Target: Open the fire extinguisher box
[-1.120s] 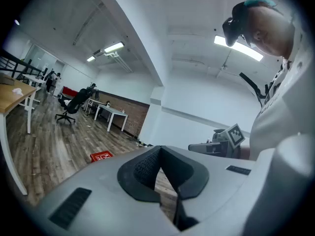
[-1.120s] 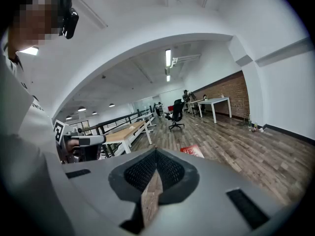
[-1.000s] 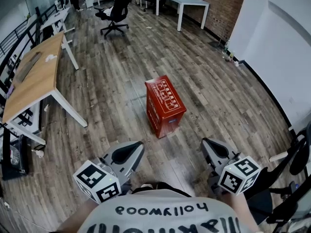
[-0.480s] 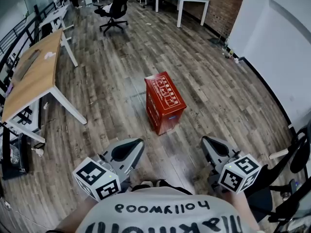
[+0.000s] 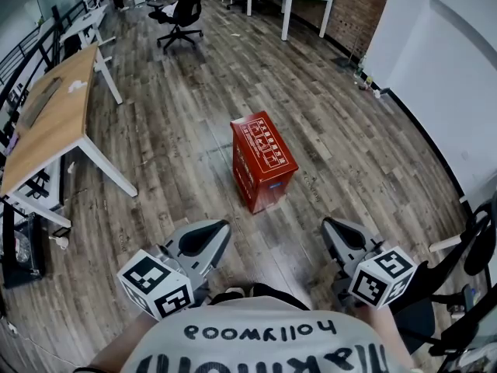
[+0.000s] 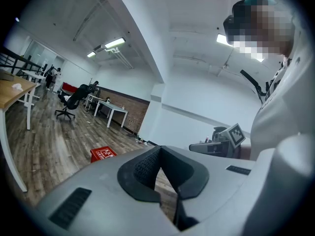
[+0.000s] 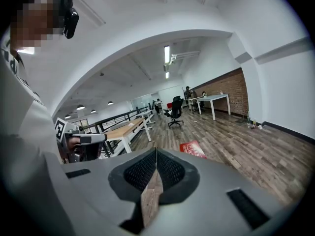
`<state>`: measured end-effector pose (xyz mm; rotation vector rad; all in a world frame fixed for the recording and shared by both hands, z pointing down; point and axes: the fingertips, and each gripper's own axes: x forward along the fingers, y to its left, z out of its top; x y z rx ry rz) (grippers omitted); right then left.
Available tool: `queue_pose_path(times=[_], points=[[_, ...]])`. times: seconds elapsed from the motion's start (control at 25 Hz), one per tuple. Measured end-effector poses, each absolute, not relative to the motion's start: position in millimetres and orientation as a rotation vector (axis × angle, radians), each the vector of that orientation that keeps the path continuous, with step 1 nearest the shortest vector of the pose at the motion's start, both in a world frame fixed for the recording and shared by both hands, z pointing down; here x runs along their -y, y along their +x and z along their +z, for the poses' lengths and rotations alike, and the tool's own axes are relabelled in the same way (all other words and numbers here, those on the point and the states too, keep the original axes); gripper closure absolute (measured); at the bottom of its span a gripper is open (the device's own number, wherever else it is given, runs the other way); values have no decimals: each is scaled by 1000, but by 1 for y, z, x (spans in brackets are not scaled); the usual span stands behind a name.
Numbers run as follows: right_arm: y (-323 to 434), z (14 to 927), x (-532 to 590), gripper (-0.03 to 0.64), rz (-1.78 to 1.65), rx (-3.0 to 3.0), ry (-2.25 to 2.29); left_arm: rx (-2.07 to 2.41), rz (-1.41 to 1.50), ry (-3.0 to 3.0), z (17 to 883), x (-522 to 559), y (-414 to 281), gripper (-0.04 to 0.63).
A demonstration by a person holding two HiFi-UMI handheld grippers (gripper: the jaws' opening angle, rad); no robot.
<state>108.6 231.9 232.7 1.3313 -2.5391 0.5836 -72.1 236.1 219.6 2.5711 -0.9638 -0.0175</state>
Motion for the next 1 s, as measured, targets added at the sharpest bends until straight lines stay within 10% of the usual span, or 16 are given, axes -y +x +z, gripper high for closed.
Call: queue_pose_path(times=[1.0], points=[[83,263,-204,606,563,2452,1428,919,16,2527,258,-208,-110,592]])
